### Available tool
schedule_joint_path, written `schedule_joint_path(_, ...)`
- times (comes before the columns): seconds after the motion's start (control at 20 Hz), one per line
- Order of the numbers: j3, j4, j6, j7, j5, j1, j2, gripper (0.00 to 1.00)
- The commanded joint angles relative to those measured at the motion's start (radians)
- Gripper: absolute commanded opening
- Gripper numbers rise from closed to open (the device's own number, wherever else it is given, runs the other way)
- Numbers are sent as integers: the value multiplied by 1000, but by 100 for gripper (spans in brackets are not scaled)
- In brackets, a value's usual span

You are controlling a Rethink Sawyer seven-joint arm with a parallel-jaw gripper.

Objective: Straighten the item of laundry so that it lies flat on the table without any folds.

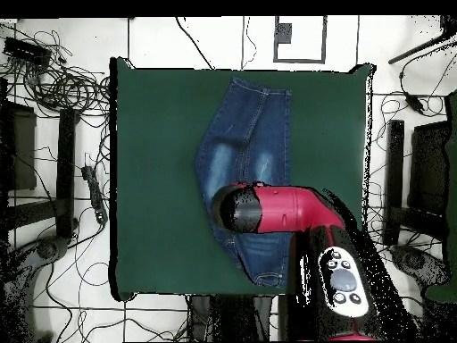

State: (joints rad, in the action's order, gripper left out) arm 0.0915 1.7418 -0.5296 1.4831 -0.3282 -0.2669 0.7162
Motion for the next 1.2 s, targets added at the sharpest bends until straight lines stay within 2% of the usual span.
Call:
schedule_joint_path(0.05,20,194,44,181,13,48,-19,100)
schedule_joint_path(0.35,24,265,68,172,7,53,10,100)
schedule_joint_path(0.85,-27,324,84,146,-51,107,16,100)
schedule_joint_path(1.2,-91,344,133,161,-135,179,26,100)
